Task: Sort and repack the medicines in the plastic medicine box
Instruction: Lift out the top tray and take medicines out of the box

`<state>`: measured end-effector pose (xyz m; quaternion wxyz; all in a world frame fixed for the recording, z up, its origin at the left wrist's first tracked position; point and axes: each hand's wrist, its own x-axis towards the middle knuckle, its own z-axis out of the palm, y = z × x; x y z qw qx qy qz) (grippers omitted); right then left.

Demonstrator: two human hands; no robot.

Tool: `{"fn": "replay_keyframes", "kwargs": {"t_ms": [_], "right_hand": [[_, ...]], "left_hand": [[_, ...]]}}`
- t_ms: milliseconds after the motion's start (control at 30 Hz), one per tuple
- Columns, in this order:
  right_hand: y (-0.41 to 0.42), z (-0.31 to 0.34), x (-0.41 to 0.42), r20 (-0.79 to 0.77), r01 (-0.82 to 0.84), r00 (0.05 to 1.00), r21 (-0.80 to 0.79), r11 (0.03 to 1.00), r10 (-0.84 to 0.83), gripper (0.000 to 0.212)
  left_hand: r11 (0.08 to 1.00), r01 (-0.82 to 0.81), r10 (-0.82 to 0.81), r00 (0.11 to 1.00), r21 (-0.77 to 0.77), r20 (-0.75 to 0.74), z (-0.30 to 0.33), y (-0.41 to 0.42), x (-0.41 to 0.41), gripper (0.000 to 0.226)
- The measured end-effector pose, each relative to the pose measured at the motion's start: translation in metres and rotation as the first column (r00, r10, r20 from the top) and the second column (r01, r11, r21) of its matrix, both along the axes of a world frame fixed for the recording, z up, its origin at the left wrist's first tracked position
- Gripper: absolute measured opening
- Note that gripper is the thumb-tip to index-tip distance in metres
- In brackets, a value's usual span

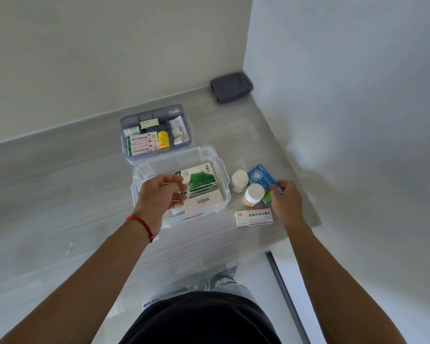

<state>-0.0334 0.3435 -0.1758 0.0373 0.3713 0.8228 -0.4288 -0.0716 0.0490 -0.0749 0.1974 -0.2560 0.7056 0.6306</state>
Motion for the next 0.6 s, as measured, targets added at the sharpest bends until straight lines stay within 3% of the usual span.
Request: {"fn": "replay_keyframes", "kwargs": {"t_ms": [167, 267, 300, 400, 467, 600], "right_hand": [[0.0, 0.008, 0.002, -0.03, -0.061, 0.997, 0.15, 0.987, 0.066, 0.031], [-0.009, 0.027, 0.004, -0.158, -0.066, 0.983, 0.174, 0.983, 0.094, 0.026], [-0.014, 0.034, 0.004, -0.209, -0.088, 0.97, 0.18, 0.98, 0.126, 0.024], [-0.031, 0.054, 0.004, -0.357, -0.195, 0.902, 0.162, 0.967, 0.242, 0.022], [-0.041, 0.063, 0.002, -0.409, -0.265, 0.854, 0.187, 0.946, 0.321, 0.023], [-0.053, 0.074, 0.003, -0.458, -0.314, 0.8, 0.231, 0.921, 0.388, 0.021]], "left_hand": [[0.983, 0.064, -0.07, 0.997, -0.172, -0.029, -0.012, -0.005, -0.006, 0.024], [0.956, 0.165, -0.173, 0.985, -0.244, -0.008, -0.02, -0.004, -0.013, 0.02], [0.917, 0.25, -0.264, 0.965, -0.31, -0.003, -0.023, -0.004, -0.014, 0.021], [0.669, 0.502, -0.598, 0.801, -0.548, 0.003, -0.028, 0.002, -0.015, 0.038], [0.593, 0.544, -0.692, 0.722, -0.593, -0.03, -0.03, 0.007, -0.018, 0.038], [0.498, 0.584, -0.755, 0.655, -0.641, 0.011, -0.032, 0.013, -0.024, 0.039]]}}
